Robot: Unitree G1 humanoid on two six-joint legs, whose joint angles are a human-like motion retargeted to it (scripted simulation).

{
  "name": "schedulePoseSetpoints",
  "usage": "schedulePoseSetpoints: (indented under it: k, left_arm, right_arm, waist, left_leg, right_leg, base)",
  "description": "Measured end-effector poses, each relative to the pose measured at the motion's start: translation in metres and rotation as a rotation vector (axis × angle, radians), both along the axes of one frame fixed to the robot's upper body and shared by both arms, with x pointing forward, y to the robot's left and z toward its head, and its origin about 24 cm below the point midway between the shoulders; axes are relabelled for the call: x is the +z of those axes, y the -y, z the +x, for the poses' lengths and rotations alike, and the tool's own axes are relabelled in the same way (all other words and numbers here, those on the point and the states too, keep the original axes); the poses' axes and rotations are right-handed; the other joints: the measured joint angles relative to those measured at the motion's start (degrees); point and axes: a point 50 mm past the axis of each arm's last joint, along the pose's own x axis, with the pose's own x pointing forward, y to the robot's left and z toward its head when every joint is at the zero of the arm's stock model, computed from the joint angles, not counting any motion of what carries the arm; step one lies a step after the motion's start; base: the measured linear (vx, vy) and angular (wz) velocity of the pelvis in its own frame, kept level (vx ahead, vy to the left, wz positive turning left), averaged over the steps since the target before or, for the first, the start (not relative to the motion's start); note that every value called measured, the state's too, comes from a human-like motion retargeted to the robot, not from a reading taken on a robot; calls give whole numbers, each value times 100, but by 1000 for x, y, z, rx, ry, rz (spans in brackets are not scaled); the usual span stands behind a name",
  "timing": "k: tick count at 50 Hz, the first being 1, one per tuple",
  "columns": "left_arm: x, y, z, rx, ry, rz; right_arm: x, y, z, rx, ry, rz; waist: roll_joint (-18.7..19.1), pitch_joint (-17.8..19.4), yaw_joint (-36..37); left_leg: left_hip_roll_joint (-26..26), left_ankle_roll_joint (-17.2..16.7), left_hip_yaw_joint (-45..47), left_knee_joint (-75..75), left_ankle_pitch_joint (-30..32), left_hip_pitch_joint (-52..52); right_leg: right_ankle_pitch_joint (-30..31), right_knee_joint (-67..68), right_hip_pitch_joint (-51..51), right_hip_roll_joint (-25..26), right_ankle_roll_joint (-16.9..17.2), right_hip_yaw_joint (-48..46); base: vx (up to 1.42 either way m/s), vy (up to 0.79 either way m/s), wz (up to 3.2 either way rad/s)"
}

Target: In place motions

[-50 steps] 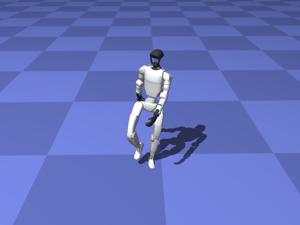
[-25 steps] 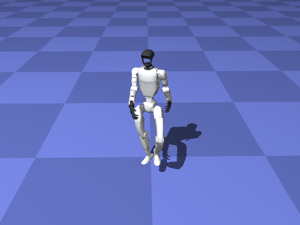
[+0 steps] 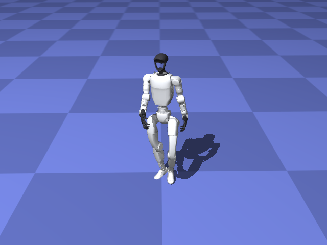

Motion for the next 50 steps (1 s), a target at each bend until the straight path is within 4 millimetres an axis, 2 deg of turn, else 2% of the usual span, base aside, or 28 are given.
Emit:
schedulePoseSetpoints:
  k: [2, 3, 5, 7, 8, 10, 13, 15, 17, 18, 20, 22, 23, 25, 27, 30, 32, 35, 37, 40, 43, 48, 50]
  left_arm:
    - [-2, -1, 10, -4, 21, 12]
    - [-2, 0, 14, -6, 31, 10]
    - [-4, 2, 24, -18, 52, 5]
    - [-5, 3, 37, -44, 75, -8]
    - [-6, 4, 45, -65, 90, -17]
    - [-6, 5, 61, -113, 116, -26]
    - [-6, 4, 87, -192, 179, -10]
    - [-5, 5, 113, -218, 264, -7]
    - [0, 12, 156, -170, 394, -4]
    - [6, 16, 182, -127, 483, 4]
    - [26, 20, 240, -54, 689, 24]
    - [62, 8, 300, -34, 898, 63]
    - [81, 3, 324, -38, 983, 94]
    - [116, -3, 360, -69, 1127, 162]
    - [146, -10, 383, -107, 1245, 219]
    - [177, -16, 401, -141, 1363, 286]
    - [192, -17, 408, -167, 1430, 311]
    - [198, -15, 409, -186, 1469, 318]
    - [191, -14, 404, -171, 1454, 312]
    - [162, -4, 387, -143, 1361, 266]
    - [124, 10, 362, -119, 1230, 175]
    - [51, 31, 279, -115, 912, 14]
    - [28, 37, 236, -88, 770, -40]
  right_arm:
    - [-24, 7, -17, -7, -76, -34]
    - [-35, 11, -27, -18, -117, -51]
    - [-56, 20, -47, -43, -198, -70]
    - [-75, 34, -66, -75, -274, -91]
    - [-84, 43, -76, -94, -313, -108]
    - [-103, 64, -101, -134, -403, -161]
    - [-133, 100, -153, -251, -576, -247]
    - [-148, 126, -195, -337, -720, -282]
    - [-157, 145, -240, -386, -888, -312]
    - [-159, 153, -260, -410, -963, -327]
    - [-160, 168, -298, -479, -1090, -362]
    - [-156, 182, -327, -537, -1190, -399]
    - [-153, 188, -342, -555, -1247, -416]
    - [-146, 197, -375, -592, -1366, -459]
    - [-135, 208, -407, -622, -1473, -512]
    - [-118, 217, -447, -663, -1603, -586]
    - [-108, 219, -468, -719, -1664, -614]
    - [-106, 214, -478, -791, -1689, -576]
    - [-111, 208, -473, -806, -1673, -529]
    - [-122, 198, -458, -786, -1620, -467]
    - [-137, 190, -422, -716, -1521, -396]
    - [-156, 172, -355, -502, -1323, -391]
    - [-160, 164, -324, -420, -1228, -409]
  waist:
    - [132, -200, -265]
    - [230, -276, -418]
    - [366, -331, -632]
    - [474, -237, -789]
    - [525, -191, -891]
    - [558, -185, -1108]
    - [540, -60, -1078]
    - [598, -1, -1000]
    - [697, -53, -761]
    - [712, 10, -763]
    - [831, 274, -1137]
    - [924, 600, -1596]
    - [1009, 761, -1912]
    - [1261, 1002, -2490]
    - [1476, 1078, -2780]
    - [1591, 1036, -3044]
    - [1547, 930, -3044]
    - [1331, 817, -2872]
    - [1211, 737, -2795]
    - [1255, 490, -2682]
    - [1052, 467, -2355]
    - [926, -99, -1859]
    - [866, -352, -1675]
  left_leg:
    - [-261, -61, -95, -1155, 42, 547]
    - [-411, -241, -246, -1755, -31, 815]
    - [-505, -397, 16, -2821, -660, 1380]
    - [-520, -312, 515, -3602, -1016, 1827]
    - [-498, -343, 666, -3841, -976, 1967]
    - [-467, -475, 215, -3862, -817, 1843]
    - [-452, -346, 245, -3868, -811, 1830]
    - [-437, -310, 81, -3933, -840, 1890]
    - [-276, -331, 151, -3949, -861, 1787]
    - [-218, -335, 240, -3963, -870, 1776]
    - [-116, -299, 27, -3998, -799, 1799]
    - [-106, -157, -87, -3952, -778, 1750]
    - [-27, -107, -206, -3910, -757, 1692]
    - [209, -40, -516, -3792, -791, 1563]
    - [413, -39, -735, -3676, -834, 1409]
    - [583, -73, -861, -3581, -887, 1283]
    - [570, -59, -793, -3526, -961, 1282]
    - [426, -81, -558, -3631, -977, 1509]
    - [312, -117, -417, -3786, -942, 1671]
    - [239, -183, -364, -4006, -866, 1720]
    - [20, -221, -71, -4132, -932, 2083]
    - [-289, -385, 388, -4454, -923, 2278]
    - [-420, -511, 596, -4509, -928, 2283]
  right_leg:
    - [-25, -77, -65, 153, 34, -119]
    - [-42, -104, -92, 257, 36, -208]
    - [-77, -107, -126, 421, 24, -388]
    - [-135, -76, -83, 556, 18, -517]
    - [-175, -54, -59, 596, 23, -622]
    - [-281, 49, -93, 564, 16, -842]
    - [-340, 619, -234, 402, 46, -1003]
    - [84, 1300, -450, 259, 126, -1234]
    - [1238, 2775, -1297, 23, 386, -969]
    - [1847, 3597, -1827, -82, 310, -810]
    - [1992, 5376, -3042, 194, 402, -83]
    - [1606, 7070, -4039, -597, -37, -520]
    - [1428, 7691, -4521, -761, -98, -595]
    - [1093, 8531, -5450, -754, -72, -762]
    - [906, 8930, -6276, -669, -83, -948]
    - [733, 8956, -6989, -620, -325, -1222]
    - [619, 8753, -7113, -657, -528, -1299]
    - [588, 8332, -6717, -586, -525, -1182]
    - [592, 7910, -6132, -535, -382, -1124]
    - [702, 6972, -5034, -423, -112, -1170]
    - [814, 5935, -3738, -182, 79, -821]
    - [1096, 3330, -1823, 204, 149, 21]
    - [134, 2187, -1187, 283, 560, 388]
  base:
    - [11, -13, 61]
    - [13, -16, 72]
    - [13, -18, 63]
    - [10, -17, 60]
    - [9, -14, 81]
    - [14, -13, 81]
    - [22, -8, 44]
    - [30, -3, 4]
    - [19, -6, -83]
    - [0, -3, -34]
    - [-8, 2, 56]
    - [-19, 4, 94]
    - [-21, 0, 134]
    - [-13, -3, 143]
    - [3, -3, 66]
    - [10, -6, 14]
    - [10, -10, -22]
    - [4, -8, -39]
    - [1, -4, -36]
    - [0, 3, -32]
    - [-1, 8, -61]
    - [-3, 6, -62]
    - [-11, 5, -70]
